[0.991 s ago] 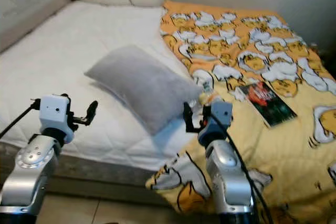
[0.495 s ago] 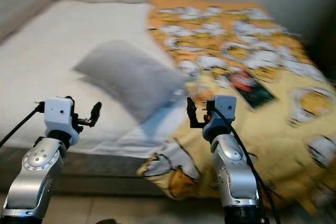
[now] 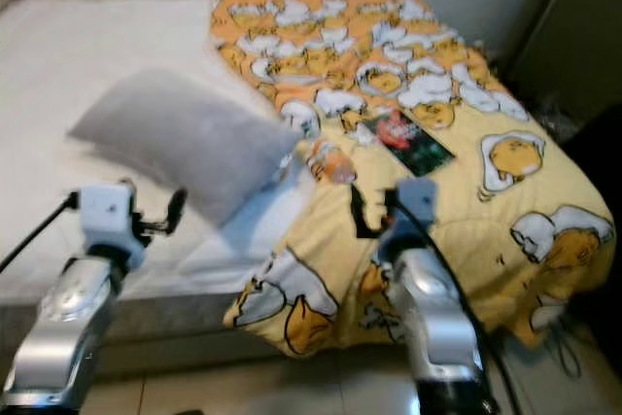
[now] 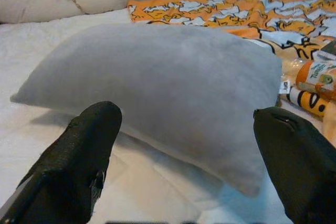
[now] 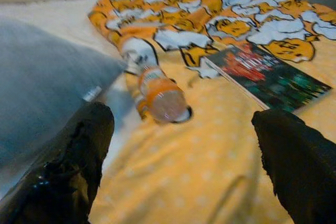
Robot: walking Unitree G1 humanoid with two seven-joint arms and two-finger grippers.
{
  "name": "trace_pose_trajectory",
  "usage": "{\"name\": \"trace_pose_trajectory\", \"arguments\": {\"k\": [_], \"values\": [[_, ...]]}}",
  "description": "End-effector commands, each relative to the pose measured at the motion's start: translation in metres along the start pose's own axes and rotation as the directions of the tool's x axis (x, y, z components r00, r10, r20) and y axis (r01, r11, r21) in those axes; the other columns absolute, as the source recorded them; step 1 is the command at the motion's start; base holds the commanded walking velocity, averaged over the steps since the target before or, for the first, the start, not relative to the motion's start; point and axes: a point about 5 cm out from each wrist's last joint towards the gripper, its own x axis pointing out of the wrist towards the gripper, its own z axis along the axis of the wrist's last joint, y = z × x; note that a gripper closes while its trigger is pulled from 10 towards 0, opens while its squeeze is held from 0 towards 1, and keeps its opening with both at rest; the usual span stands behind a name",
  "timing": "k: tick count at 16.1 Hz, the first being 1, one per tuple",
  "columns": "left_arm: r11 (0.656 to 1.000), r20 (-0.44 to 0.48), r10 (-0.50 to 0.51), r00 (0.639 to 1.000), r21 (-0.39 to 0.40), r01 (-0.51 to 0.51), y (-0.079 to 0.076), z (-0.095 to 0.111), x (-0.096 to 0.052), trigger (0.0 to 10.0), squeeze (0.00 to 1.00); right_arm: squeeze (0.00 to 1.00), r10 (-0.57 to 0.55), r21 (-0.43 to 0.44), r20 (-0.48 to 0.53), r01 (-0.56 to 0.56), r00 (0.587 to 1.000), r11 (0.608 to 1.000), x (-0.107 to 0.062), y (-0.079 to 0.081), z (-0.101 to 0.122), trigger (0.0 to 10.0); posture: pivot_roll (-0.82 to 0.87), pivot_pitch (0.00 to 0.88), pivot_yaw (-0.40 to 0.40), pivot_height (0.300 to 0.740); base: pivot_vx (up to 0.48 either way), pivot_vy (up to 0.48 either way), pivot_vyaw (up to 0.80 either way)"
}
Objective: Clean up the room
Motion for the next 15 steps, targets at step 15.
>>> {"name": "trace_pose_trajectory", "arguments": {"k": [15], "values": [[0.999,0.037,-0.002,0.999,0.041,0.001,-0.002,0.012,0.004,10.0,0.33,0.0,0.198,-0.171,-0.046,-0.203,0.979,0.964,0.005,0.012,0.002,10.0,0.09,0.0,-0.046,0.74,0.423,0.0,0.18]]}}
